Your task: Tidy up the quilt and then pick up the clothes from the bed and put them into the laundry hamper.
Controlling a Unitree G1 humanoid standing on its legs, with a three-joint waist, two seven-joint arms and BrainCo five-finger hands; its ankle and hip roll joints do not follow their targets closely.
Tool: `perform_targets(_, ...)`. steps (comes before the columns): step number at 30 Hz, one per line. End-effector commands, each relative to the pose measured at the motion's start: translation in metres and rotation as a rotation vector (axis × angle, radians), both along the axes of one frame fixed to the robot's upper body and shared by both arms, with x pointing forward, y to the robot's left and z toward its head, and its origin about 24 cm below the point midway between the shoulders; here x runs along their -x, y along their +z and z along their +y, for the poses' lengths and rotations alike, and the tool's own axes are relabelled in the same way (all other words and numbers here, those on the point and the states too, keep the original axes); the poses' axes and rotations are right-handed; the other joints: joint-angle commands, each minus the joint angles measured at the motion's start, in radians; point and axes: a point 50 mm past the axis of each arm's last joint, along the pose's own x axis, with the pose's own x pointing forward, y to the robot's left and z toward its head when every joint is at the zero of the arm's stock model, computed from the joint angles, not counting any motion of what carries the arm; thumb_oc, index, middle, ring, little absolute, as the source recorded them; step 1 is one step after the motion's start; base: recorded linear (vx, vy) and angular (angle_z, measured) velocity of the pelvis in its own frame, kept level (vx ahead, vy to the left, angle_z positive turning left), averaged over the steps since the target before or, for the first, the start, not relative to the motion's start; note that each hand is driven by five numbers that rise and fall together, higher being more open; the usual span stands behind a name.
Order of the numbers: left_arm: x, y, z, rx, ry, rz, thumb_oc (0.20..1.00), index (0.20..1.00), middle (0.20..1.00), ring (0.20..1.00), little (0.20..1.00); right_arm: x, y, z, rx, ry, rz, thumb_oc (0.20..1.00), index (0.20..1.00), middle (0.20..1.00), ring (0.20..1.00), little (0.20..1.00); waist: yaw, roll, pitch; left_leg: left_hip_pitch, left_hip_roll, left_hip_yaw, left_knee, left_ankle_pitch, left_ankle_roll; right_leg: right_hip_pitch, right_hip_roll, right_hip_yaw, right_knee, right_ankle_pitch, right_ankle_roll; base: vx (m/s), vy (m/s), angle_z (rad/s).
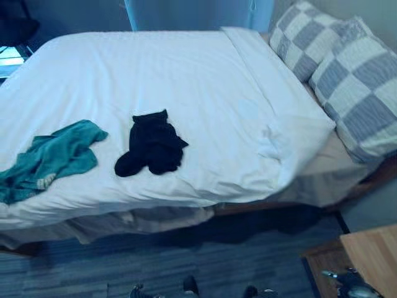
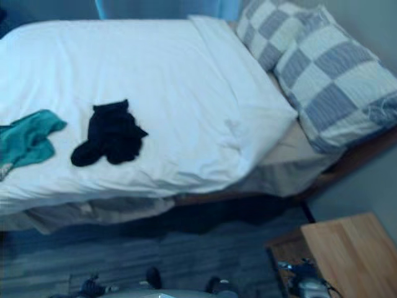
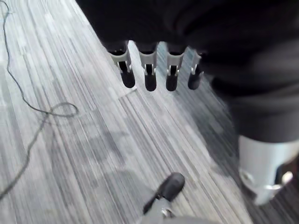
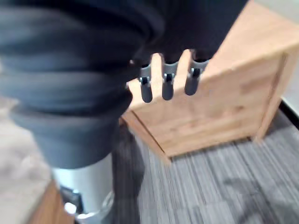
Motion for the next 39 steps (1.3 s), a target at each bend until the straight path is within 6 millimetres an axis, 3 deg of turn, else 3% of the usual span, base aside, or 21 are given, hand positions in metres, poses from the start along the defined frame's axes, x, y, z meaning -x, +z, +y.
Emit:
perform_targets(1,-0.013,0.009,0.018,-0.064,-0.016,-0.037,1.0,1.0,1.0,1.0,1.0,-0.043,0.034,-0.007,0.112,0.021,-0.216,1.0,1.0,1.0,1.0,1.0,0.004,-0.042,0.045,-0.018,0.034,-0.024,-0.018,0.04,-0.035,0.035,0.014,0.106,-0.126,0.192,0.04,0.12,-0.151,0.22)
perform_targets(2,-0.017,0.009,0.018,-0.061,-0.024,-0.05,1.0,1.0,1.0,1.0,1.0,-0.059,0.066,-0.019,0.247,0.104,-0.316,1.0,1.0,1.0,1.0,1.0,-0.015,-0.043,0.044,-0.006,0.039,-0.044,-0.018,0.032,-0.053,0.042,0.031,0.175,-0.273,0.16,0.032,0.14,-0.109,0.17)
perform_targets(3,-0.017,0.009,0.018,-0.061,-0.024,-0.05,1.0,1.0,1.0,1.0,1.0,-0.059,0.066,-0.019,0.247,0.104,-0.316,1.0,1.0,1.0,1.0,1.0,-0.015,-0.043,0.044,-0.006,0.039,-0.044,-0.018,0.032,-0.053,0.042,0.031,0.175,-0.273,0.16,0.032,0.28,-0.237,0.28)
perform_targets(4,-0.026,0.011,0.016,-0.059,-0.058,-0.075,1.0,1.0,1.0,1.0,1.0,-0.066,0.095,-0.03,0.387,0.166,-0.383,1.0,1.0,1.0,1.0,1.0,-0.036,-0.041,0.04,0.002,0.039,-0.075,-0.018,0.014,-0.066,0.039,0.035,0.25,-0.431,0.179,0.038,0.22,-0.206,0.3)
perform_targets(6,-0.032,0.013,0.016,-0.062,-0.078,-0.087,1.0,1.0,1.0,1.0,1.0,-0.069,0.107,-0.034,0.447,0.177,-0.414,1.0,1.0,1.0,1.0,1.0,-0.042,-0.042,0.035,0.004,0.038,-0.089,-0.018,0.007,-0.071,0.036,0.034,0.287,-0.492,0.205,0.044,0.22,-0.216,0.61)
perform_targets(7,-0.036,0.013,0.013,-0.059,-0.123,-0.087,1.0,1.0,1.0,1.0,1.0,-0.075,0.133,-0.038,0.565,0.241,-0.462,1.0,1.0,1.0,1.0,1.0,-0.044,-0.055,0.022,0.021,0.033,-0.106,-0.018,-0.009,-0.078,0.056,0.027,0.331,-0.538,0.231,0.055,0.12,-0.151,0.92)
perform_targets(8,-0.036,0.013,0.014,-0.06,-0.123,-0.088,1.0,1.0,1.0,1.0,1.0,-0.075,0.133,-0.038,0.565,0.241,-0.463,1.0,1.0,1.0,1.0,1.0,-0.043,-0.056,0.021,0.017,0.032,-0.105,-0.018,-0.005,-0.078,0.053,0.026,0.332,-0.538,0.234,0.055,0.21,-0.325,1.01)
perform_targets(13,-0.043,0.014,0.007,-0.034,-0.149,-0.125,1.0,1.0,1.0,1.0,1.0,-0.117,0.198,-0.041,0.784,0.406,-0.536,1.0,1.0,1.0,1.0,1.0,-0.008,-0.031,0.007,0.026,0.089,-0.117,-0.018,0.036,-0.115,0.083,0.071,0.31,-0.551,0.205,0.032,0.13,-0.227,0.12)
perform_targets(14,-0.044,0.014,0.006,-0.033,-0.147,-0.126,1.0,1.0,1.0,1.0,1.0,-0.118,0.198,-0.041,0.785,0.407,-0.537,1.0,1.0,1.0,1.0,1.0,-0.01,-0.029,0.008,0.025,0.09,-0.118,-0.018,0.036,-0.116,0.083,0.072,0.309,-0.55,0.204,0.031,0.06,-0.302,-0.04)
perform_targets(15,-0.05,0.015,0.002,-0.026,-0.184,-0.142,1.0,1.0,1.0,1.0,1.0,-0.136,0.224,-0.041,0.854,0.438,-0.569,1.0,1.0,1.0,1.0,1.0,0.002,-0.015,0.026,0.008,0.111,-0.13,-0.018,0.058,-0.13,0.078,0.087,0.297,-0.553,0.197,0.024,-0.01,-0.24,-0.12)
perform_targets(18,-0.057,0.015,-0.003,-0.015,-0.209,-0.164,1.0,1.0,1.0,1.0,1.0,-0.156,0.249,-0.038,0.919,0.482,-0.589,1.0,1.0,1.0,1.0,1.0,0.002,0.003,0.042,-0.01,0.133,-0.134,-0.018,0.074,-0.144,0.062,0.102,0.285,-0.553,0.193,0.015,-0.02,-0.17,0.06)
perform_targets(19,-0.065,0.016,-0.01,-0.008,-0.234,-0.19,1.0,1.0,1.0,1.0,1.0,-0.173,0.27,-0.036,0.965,0.506,-0.596,1.0,1.0,1.0,1.0,1.0,0.016,0.008,0.074,-0.033,0.144,-0.145,-0.018,0.098,-0.151,0.035,0.116,0.281,-0.55,0.192,0.008,-0.05,-0.147,0.0)
perform_targets(20,-0.065,0.016,-0.011,-0.005,-0.23,-0.193,1.0,1.0,1.0,1.0,1.0,-0.175,0.272,-0.034,0.967,0.509,-0.6,1.0,1.0,1.0,1.0,1.0,0.011,0.01,0.075,-0.035,0.144,-0.145,-0.018,0.099,-0.152,0.034,0.117,0.281,-0.549,0.193,0.007,-0.13,-0.2,-0.2)
perform_targets(21,-0.081,0.019,-0.019,0.002,-0.245,-0.24,1.0,1.0,1.0,1.0,1.0,-0.191,0.3,-0.034,1.002,0.499,-0.617,1.0,1.0,1.0,1.0,1.0,0.026,0.013,0.116,-0.085,0.125,-0.201,-0.002,0.104,-0.143,-0.005,0.122,0.278,-0.539,0.197,-0.002,-0.09,-0.092,-0.18)
perform_targets(23,-0.09,0.021,-0.024,0.007,-0.26,-0.262,1.0,1.0,1.0,1.0,1.0,-0.196,0.311,-0.035,1.015,0.496,-0.613,1.0,1.0,1.0,1.0,1.0,0.022,0.011,0.129,-0.131,0.103,-0.223,0.028,0.096,-0.135,-0.039,0.115,0.27,-0.523,0.199,-0.007,-0.17,-0.112,0.05)
perform_targets(24,-0.101,0.025,-0.025,0.003,-0.266,-0.295,1.0,1.0,1.0,1.0,1.0,-0.2,0.339,-0.034,1.056,0.51,-0.642,1.0,1.0,1.0,1.0,1.0,0.015,0.013,0.153,-0.193,0.069,-0.227,0.051,0.082,-0.123,-0.093,0.111,0.261,-0.494,0.201,-0.012,-0.17,-0.095,0.24)
perform_targets(26,-0.106,0.028,-0.027,0.008,-0.286,-0.307,1.0,1.0,1.0,1.0,1.0,-0.204,0.352,-0.031,1.084,0.539,-0.633,1.0,1.0,1.0,1.0,1.0,0.005,0.021,0.159,-0.202,0.076,-0.188,0.034,0.09,-0.125,-0.131,0.115,0.262,-0.469,0.196,-0.015,-0.12,-0.01,0.25)
perform_targets(27,-0.115,0.034,-0.022,-0.016,-0.311,-0.331,1.0,1.0,1.0,1.0,1.0,-0.21,0.378,-0.023,1.127,0.576,-0.65,1.0,1.0,1.0,1.0,1.0,0.018,0.021,0.186,-0.246,0.074,-0.177,0.04,0.104,-0.125,-0.196,0.118,0.278,-0.434,0.201,-0.02,-0.11,0.017,0.03)
perform_targets(32,-0.127,0.04,-0.019,-0.043,-0.38,-0.334,1.0,1.0,1.0,1.0,1.0,-0.225,0.413,0.007,1.109,0.696,-0.715,1.0,1.0,1.0,1.0,1.0,0.017,0.024,0.222,-0.344,0.078,-0.14,0.055,0.123,-0.138,-0.309,0.115,0.279,-0.417,0.219,-0.02,-0.1,-0.032,-0.22)
perform_targets(38,-0.136,0.044,-0.023,-0.031,-0.397,-0.346,1.0,1.0,1.0,1.0,1.0,-0.235,0.426,0.013,1.067,0.675,-0.698,1.0,1.0,1.0,1.0,1.0,0.028,0.048,0.255,-0.421,0.064,-0.135,0.078,0.133,-0.145,-0.372,0.104,0.278,-0.406,0.235,-0.021,-0.06,-0.015,-0.05)
perform_targets(39,-0.137,0.043,-0.027,-0.023,-0.407,-0.345,1.0,1.0,1.0,1.0,1.0,-0.236,0.424,0.014,1.053,0.671,-0.713,0.2,0.2,0.2,0.2,0.2,0.025,0.054,0.258,-0.427,0.061,-0.134,0.08,0.135,-0.144,-0.379,0.104,0.276,-0.403,0.232,-0.023,0.0,0.0,0.0)
